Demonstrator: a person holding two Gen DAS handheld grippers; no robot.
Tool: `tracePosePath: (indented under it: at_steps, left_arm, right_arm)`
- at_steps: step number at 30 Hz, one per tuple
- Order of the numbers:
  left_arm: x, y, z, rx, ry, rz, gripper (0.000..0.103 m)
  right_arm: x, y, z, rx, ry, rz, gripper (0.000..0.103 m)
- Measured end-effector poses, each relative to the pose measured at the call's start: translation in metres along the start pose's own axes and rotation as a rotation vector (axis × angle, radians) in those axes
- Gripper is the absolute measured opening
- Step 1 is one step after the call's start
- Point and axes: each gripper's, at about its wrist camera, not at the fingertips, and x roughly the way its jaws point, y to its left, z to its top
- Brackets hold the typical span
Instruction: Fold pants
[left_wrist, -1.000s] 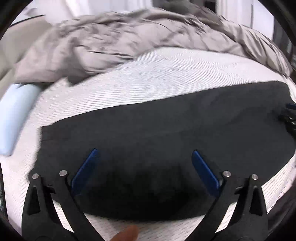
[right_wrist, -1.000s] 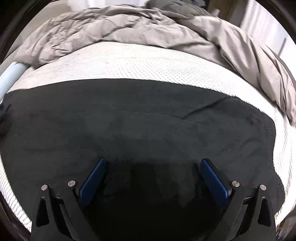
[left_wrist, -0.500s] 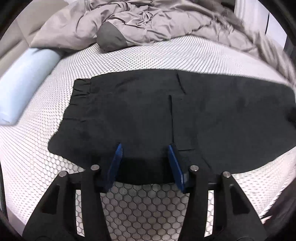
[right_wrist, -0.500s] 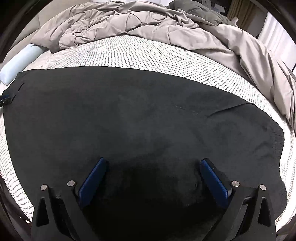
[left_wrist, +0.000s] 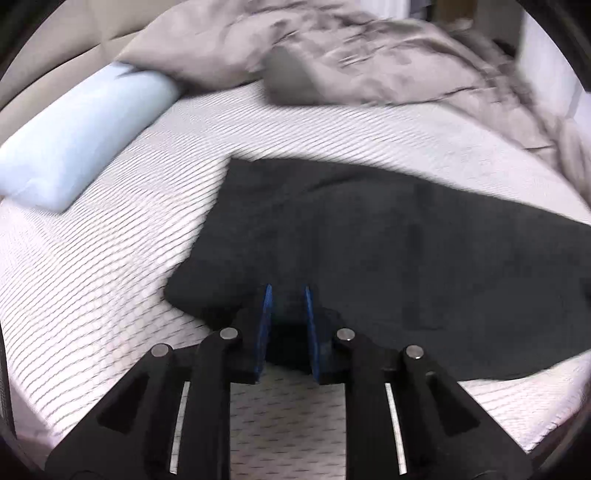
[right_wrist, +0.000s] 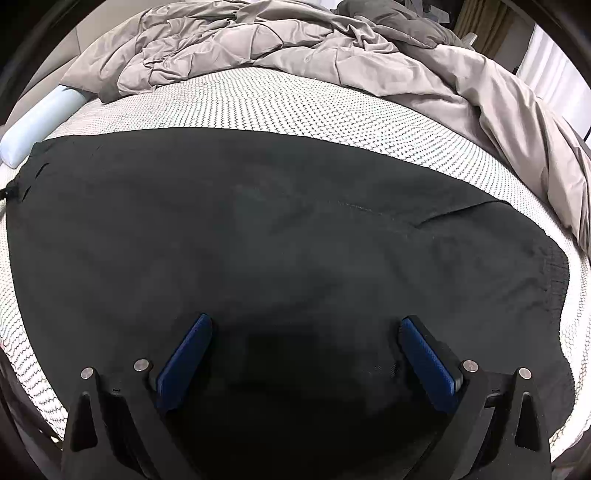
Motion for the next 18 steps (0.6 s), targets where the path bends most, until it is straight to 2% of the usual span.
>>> tracePosePath:
  at_steps: [1,2,5,6,8,10,11,13,15,18]
  left_arm:
    - [0.001,-0.009,0.003,0.013,-0.007,-0.042,0.015]
    - [0.007,-0.019,0.008,0.035,0.005,-0.052,0.016]
    - [0.040,-0.036,0.021,0.076,0.068,0.018,0.016]
    - [0.049,-0.032,0.024,0.060,0.085,0.030,0.016]
    - [0.054,-0.015,0.028,0.013,0.066,0.074,0.016]
    - [0.053,0.016,0.028,-0.080,0.047,0.118,0.016]
    - [0.052,0.031,0.026,-0.147,0.038,0.058,0.014]
    - [0.047,0.040,0.025,-0.197,0.027,0.018,0.014]
    - [0.035,0.032,0.026,-0.183,-0.011,-0.001,0.015]
    - [0.039,0.009,0.035,-0.136,-0.012,-0.100,0.020]
  right_arm:
    - [-0.002,0.001,0.001,0.004,-0.006,0.009,0.103]
    - [-0.005,0.003,0.002,0.011,-0.016,0.028,0.103]
    - [-0.008,0.013,0.007,0.007,-0.036,0.095,0.103]
    - [-0.006,0.017,0.008,-0.006,-0.031,0.102,0.103]
    - [0.000,0.024,0.008,-0.035,-0.012,0.078,0.103]
    - [0.003,0.021,0.007,-0.032,-0.001,0.052,0.103]
    - [0.004,0.016,0.006,-0.019,0.000,0.031,0.103]
    - [0.005,0.002,0.003,0.012,0.002,-0.032,0.103]
    - [0.005,-0.013,0.000,0.066,0.000,-0.011,0.103]
    - [0.001,-0.017,-0.001,0.081,-0.013,0.001,0.103]
